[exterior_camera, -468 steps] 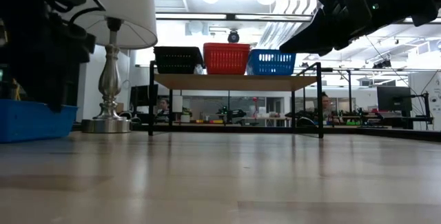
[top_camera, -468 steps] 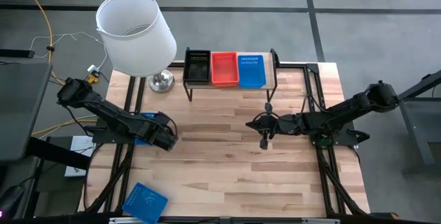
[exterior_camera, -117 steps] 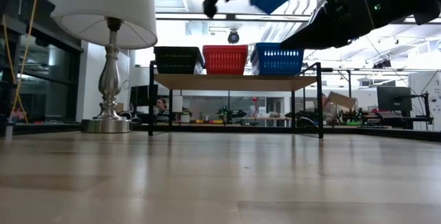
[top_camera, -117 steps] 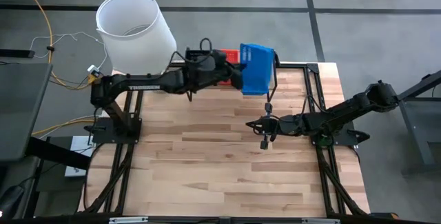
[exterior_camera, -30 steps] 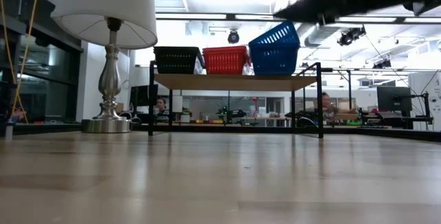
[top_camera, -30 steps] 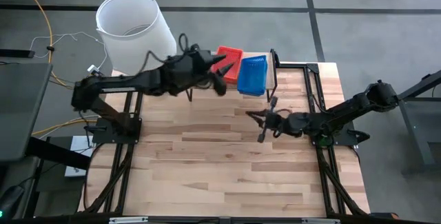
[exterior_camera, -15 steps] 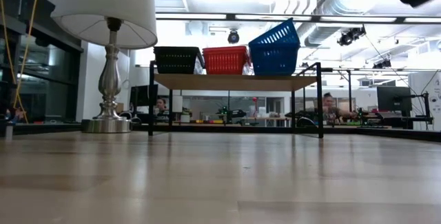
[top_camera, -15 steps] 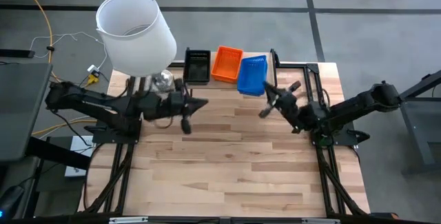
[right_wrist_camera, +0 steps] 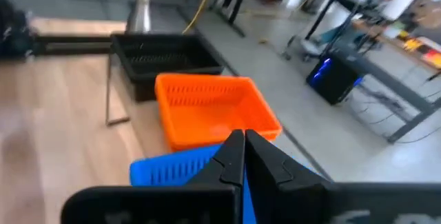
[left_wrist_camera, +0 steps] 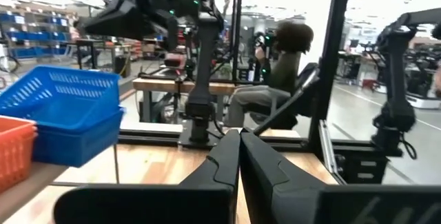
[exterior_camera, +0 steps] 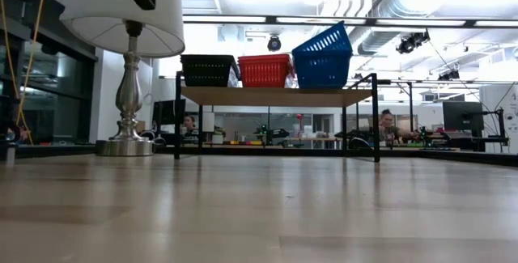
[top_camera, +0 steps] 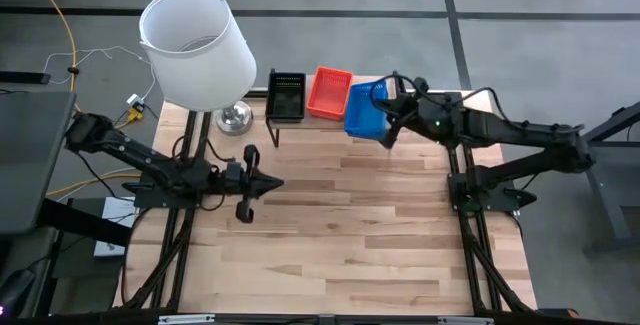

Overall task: Stack baskets on shelf by color
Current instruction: Stack the blue bin on top of the blue bin on the shelf

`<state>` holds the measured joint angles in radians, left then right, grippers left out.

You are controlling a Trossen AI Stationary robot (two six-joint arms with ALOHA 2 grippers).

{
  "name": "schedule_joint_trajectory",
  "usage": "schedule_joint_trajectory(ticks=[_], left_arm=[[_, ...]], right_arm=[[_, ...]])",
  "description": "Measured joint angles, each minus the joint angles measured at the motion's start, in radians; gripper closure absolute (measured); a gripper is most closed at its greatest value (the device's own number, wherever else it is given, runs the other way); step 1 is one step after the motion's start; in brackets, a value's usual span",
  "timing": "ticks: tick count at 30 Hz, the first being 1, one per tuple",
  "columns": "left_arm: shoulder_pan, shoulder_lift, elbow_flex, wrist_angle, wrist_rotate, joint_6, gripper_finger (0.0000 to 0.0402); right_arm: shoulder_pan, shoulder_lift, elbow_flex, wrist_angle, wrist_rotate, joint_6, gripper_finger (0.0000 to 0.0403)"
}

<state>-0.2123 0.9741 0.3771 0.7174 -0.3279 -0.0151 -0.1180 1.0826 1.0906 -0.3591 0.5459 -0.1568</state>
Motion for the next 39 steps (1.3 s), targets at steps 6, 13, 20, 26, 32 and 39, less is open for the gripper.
schedule_joint_trajectory(ticks=[6,13,20,26,32,39], left_arm=[[-0.026,0.000,-0.001,-0.002,0.000,0.000,0.0401],[-0.038,0.000,-0.001,-0.002,0.000,0.027,0.0401],[-0.037,0.000,-0.001,0.002,0.000,0.035,0.0401],[-0.037,0.000,-0.001,0.002,0.000,0.035,0.0401],[-0.037,0.000,-0.001,0.002,0.000,0.037,0.0401],[-0.037,0.000,-0.001,0.002,0.000,0.037,0.0401]], right_arm=[[-0.066,-0.007,-0.068,-0.008,-0.171,-0.045,0.0403],[-0.158,-0.053,-0.181,0.165,-0.289,-0.074,0.0403],[-0.221,-0.113,-0.253,0.183,-0.303,-0.034,0.0403],[-0.243,-0.117,-0.351,0.323,-0.318,-0.024,0.0403],[-0.281,-0.117,-0.379,0.339,-0.317,-0.001,0.0403],[-0.289,-0.125,-0.387,0.363,-0.324,0.019,0.0403]])
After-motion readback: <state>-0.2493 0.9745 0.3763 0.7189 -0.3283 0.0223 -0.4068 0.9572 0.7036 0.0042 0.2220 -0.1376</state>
